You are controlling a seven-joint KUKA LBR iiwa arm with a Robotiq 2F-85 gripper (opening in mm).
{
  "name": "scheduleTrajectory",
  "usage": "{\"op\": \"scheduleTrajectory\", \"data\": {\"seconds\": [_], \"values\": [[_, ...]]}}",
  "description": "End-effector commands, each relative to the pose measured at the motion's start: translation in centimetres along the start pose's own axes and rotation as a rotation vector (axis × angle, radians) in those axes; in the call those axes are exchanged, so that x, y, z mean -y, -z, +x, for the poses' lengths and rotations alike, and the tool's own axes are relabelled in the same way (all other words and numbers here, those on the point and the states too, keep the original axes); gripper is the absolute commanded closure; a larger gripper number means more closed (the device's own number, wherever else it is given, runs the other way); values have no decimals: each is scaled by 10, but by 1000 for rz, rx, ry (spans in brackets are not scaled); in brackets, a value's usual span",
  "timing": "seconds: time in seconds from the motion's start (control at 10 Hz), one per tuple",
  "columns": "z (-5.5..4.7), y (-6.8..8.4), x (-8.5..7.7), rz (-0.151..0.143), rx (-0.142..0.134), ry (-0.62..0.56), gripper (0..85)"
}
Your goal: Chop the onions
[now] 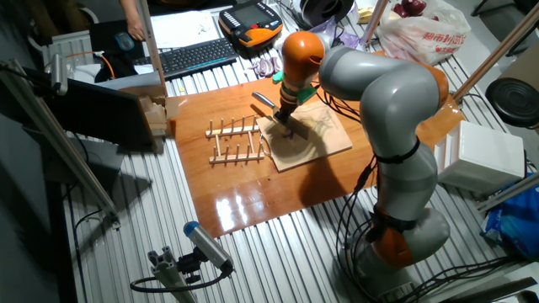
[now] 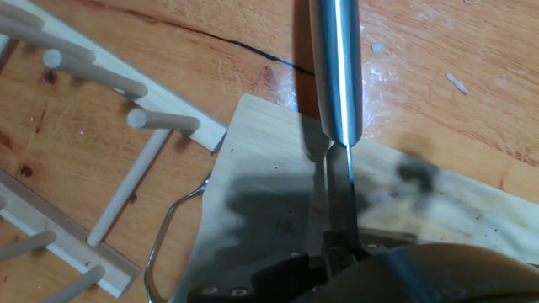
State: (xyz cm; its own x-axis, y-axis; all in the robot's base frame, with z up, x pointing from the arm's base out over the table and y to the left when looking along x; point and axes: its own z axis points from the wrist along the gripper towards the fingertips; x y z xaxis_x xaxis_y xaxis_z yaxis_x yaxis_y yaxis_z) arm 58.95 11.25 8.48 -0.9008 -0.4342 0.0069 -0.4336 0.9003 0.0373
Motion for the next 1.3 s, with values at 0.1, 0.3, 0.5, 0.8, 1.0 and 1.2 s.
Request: {"op": "scheduleTrajectory", "data": {"seconds": [0.1,0.3,0.5,0.8,1.0,1.2], "values": [[0,-1,0,5,-8,0,850],[0,-2,0,13,-20,-1,850],[0,-3,0,19,-25,-1,850],[0,-6,2,26,-28,-1,850],[0,-8,4,24,-31,-1,850],[0,-8,4,32,-46,-2,850]]}}
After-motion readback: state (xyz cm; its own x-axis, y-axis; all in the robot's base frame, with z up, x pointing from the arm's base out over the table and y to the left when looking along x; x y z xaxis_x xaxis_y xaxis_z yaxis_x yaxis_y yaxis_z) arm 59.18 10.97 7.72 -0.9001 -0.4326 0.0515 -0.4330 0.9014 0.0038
